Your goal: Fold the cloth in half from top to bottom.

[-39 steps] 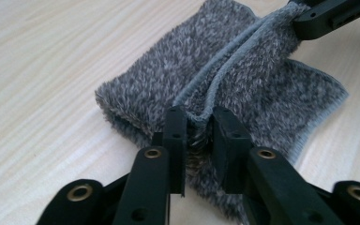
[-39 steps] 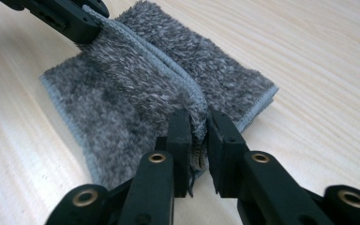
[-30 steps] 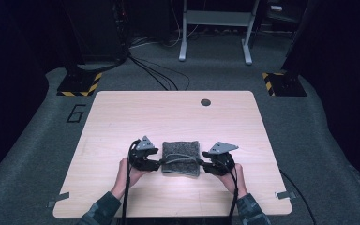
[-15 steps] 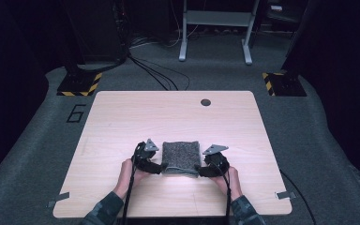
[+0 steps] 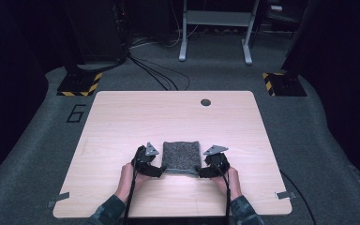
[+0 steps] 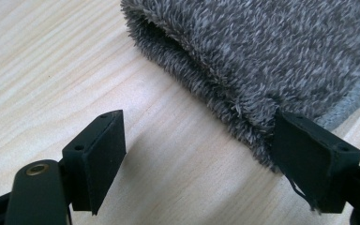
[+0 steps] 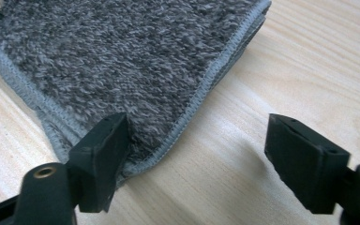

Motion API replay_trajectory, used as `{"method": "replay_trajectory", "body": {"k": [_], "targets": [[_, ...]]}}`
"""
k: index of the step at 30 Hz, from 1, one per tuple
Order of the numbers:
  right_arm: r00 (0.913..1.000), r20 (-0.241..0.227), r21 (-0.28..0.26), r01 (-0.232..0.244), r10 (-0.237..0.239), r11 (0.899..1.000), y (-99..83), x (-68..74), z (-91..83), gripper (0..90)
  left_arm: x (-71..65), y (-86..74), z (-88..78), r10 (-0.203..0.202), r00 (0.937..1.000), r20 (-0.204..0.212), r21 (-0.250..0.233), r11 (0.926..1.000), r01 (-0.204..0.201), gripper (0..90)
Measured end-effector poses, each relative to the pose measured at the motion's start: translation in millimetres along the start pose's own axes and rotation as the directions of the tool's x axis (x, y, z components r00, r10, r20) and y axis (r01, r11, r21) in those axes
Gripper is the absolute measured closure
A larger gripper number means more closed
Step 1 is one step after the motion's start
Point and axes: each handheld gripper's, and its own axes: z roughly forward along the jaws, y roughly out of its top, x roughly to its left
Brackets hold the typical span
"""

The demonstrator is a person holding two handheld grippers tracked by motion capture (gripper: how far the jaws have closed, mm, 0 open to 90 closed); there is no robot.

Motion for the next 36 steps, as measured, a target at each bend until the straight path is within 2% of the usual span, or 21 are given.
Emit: {"method": "replay_trajectory", "body": {"k": [2,4,5,6,8,11,14,17,20,23,26,28,30,32,36], "targets": [[0.9999,-0.006,-0.001,-0.008,0.008,1.000,-0.3,-0.9,-0.4,16.3,2.2,-1.1,-2.8,-0.024,0.9997,0.007,0.005,0.9997,0.024,15.0],[0.9995,-0.030,-0.008,-0.014,0.013,1.000,-0.9,-3.8,-2.8,14.2,3.9,-3.0,-6.3,-0.050,0.9986,0.021,-0.014,0.9987,0.050,13.7],[0.9985,-0.045,-0.019,-0.031,0.030,0.999,-1.1,-4.7,-5.2,13.9,4.6,-4.1,-9.7,-0.065,0.9975,0.027,-0.015,0.9978,0.065,12.7],[0.9986,-0.049,-0.027,-0.023,0.021,0.999,-1.8,-7.0,-8.2,13.5,6.3,-5.6,-13.1,-0.061,0.9980,0.019,-0.024,0.9978,0.061,11.9],[0.9984,-0.041,-0.042,-0.042,0.040,0.998,-3.5,-9.4,-15.3,13.2,9.1,-9.6,-20.8,-0.069,0.9976,0.009,-0.030,0.9972,0.069,11.2],[0.9985,-0.028,-0.058,-0.048,0.047,0.997,-9.6,-17.3,-26.3,12.3,13.8,-19.2,-30.5,-0.096,0.9953,-0.013,-0.050,0.9942,0.095,10.3],[0.9969,-0.003,-0.068,-0.079,0.079,0.995,-20.4,-28.3,-37.2,12.3,22.6,-32.0,-39.2,-0.109,0.9928,-0.050,-0.037,0.9935,0.107,9.9],[0.9923,0.031,-0.066,-0.118,0.120,0.991,-34.8,-41.4,-46.4,12.1,33.0,-48.1,-45.3,-0.139,0.9856,-0.096,-0.037,0.9900,0.136,9.1],[0.9855,0.070,-0.065,-0.150,0.155,0.986,-50.8,-54.4,-54.5,11.6,42.5,-63.7,-52.7,-0.150,0.9774,-0.149,-0.012,0.9886,0.150,8.7],[0.9756,0.111,-0.074,-0.182,0.190,0.980,-66.8,-65.6,-61.4,11.6,51.1,-79.4,-58.5,-0.202,0.9653,-0.165,-0.044,0.9793,0.198,7.4],[0.9669,0.151,-0.074,-0.196,0.206,0.978,-79.0,-73.7,-66.0,11.2,55.7,-89.4,-63.9,-0.234,0.9512,-0.201,-0.082,0.9716,0.222,7.0],[0.9598,0.176,-0.067,-0.210,0.219,0.975,-85.8,-77.2,-67.5,10.7,59.5,-93.6,-67.2,-0.245,0.9496,-0.195,-0.076,0.9690,0.235,6.5],[0.9586,0.184,-0.083,-0.205,0.217,0.975,-90.2,-79.9,-68.3,10.6,60.4,-97.2,-68.0,-0.257,0.9461,-0.197,-0.097,0.9654,0.242,6.0],[0.9533,0.195,-0.089,-0.217,0.231,0.972,-92.4,-81.5,-70.1,10.6,60.1,-98.6,-68.2,-0.268,0.9411,-0.207,-0.109,0.9622,0.250,5.8],[0.9520,0.200,-0.086,-0.219,0.232,0.972,-92.5,-83.3,-69.9,9.9,60.9,-98.4,-68.4,-0.264,0.9428,-0.203,-0.101,0.9633,0.249,5.4]]}}
